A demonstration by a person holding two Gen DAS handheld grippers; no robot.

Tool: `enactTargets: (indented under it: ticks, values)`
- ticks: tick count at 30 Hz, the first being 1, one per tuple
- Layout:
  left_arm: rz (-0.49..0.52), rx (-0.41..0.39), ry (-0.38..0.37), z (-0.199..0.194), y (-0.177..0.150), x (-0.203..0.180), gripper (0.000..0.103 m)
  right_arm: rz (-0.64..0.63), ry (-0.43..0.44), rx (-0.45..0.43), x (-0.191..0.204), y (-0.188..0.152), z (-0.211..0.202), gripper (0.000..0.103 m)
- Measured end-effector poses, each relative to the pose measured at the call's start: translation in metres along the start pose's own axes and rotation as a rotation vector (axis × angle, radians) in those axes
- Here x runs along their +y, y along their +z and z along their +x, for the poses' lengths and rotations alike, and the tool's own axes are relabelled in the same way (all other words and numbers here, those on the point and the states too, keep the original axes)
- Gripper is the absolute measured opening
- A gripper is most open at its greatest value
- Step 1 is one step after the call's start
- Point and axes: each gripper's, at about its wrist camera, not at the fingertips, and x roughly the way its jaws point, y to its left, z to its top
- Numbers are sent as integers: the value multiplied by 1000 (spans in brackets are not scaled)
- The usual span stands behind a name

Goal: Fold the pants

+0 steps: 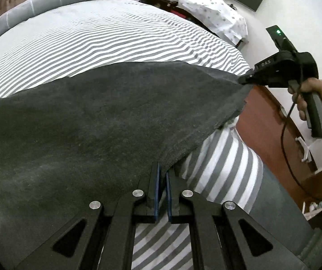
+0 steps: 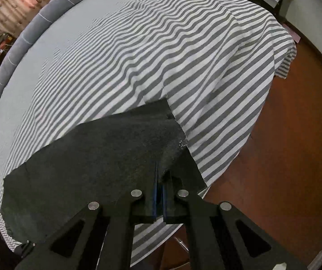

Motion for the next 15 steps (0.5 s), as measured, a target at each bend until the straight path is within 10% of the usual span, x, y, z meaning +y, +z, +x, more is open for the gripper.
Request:
enactTargets:
  ticks: [9, 15]
  values:
    - [-3, 78, -8, 21, 1, 2, 5, 15, -46, 122, -10, -22, 45, 4]
    - [-61, 109, -9, 32, 0, 5, 8, -18, -89, 106, 1, -17, 32, 39]
